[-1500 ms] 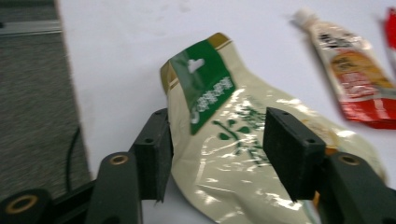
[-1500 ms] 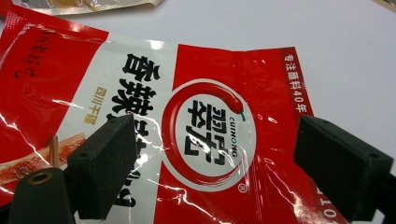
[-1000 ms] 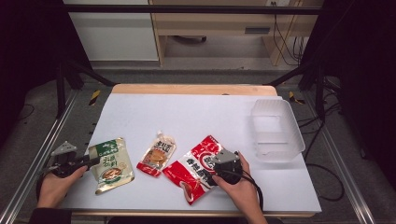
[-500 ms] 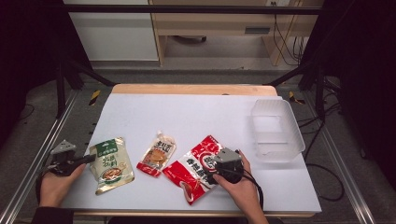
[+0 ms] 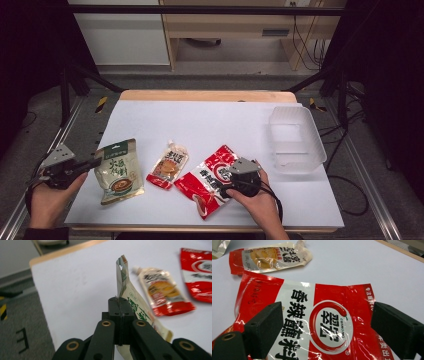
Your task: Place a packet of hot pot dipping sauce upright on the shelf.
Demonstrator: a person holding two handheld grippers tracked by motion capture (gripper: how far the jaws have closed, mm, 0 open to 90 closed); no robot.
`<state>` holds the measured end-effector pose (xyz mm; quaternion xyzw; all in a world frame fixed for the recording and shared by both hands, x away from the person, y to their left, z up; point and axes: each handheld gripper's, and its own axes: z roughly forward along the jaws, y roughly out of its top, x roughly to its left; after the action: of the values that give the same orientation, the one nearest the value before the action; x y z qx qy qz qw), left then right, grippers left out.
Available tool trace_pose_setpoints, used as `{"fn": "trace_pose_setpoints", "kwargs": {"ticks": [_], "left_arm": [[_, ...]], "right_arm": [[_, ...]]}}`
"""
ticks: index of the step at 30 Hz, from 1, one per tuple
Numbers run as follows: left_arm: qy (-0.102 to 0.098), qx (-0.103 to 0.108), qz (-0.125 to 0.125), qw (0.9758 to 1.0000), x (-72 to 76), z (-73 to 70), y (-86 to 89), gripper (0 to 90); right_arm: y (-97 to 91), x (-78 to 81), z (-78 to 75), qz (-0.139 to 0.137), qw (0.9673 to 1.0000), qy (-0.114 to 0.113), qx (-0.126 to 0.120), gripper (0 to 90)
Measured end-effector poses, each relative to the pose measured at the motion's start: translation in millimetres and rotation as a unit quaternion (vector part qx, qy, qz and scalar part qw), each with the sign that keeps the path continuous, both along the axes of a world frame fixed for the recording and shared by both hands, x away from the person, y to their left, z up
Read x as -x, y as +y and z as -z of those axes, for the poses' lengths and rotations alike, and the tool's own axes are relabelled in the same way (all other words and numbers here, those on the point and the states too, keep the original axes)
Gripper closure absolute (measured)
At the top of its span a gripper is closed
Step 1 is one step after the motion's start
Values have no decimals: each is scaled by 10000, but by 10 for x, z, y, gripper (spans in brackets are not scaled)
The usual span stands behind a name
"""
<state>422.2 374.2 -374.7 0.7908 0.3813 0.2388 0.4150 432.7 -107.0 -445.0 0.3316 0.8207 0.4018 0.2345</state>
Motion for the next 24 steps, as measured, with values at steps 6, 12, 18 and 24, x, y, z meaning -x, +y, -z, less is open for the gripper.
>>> {"fn": "trace_pose_setpoints", "kwargs": {"ticks": [6, 12, 18, 24], "left_arm": [[-181, -207, 616, 9977, 129, -293, -278, 900], [-354, -540, 979, 9931, 236, -395, -540, 900], [-472, -529, 1040, 9920, 276, -510, -576, 900], [-445, -418, 1190, 9910, 195, -601, -644, 900]], "right_arm": [[44, 15, -83, -20, 9993, 333, 143, 165], [39, 2, -270, -213, 9989, 357, 219, 185], [54, -67, -455, -400, 9984, 322, 240, 185], [130, -172, -577, -649, 9967, 305, 386, 181]]}}
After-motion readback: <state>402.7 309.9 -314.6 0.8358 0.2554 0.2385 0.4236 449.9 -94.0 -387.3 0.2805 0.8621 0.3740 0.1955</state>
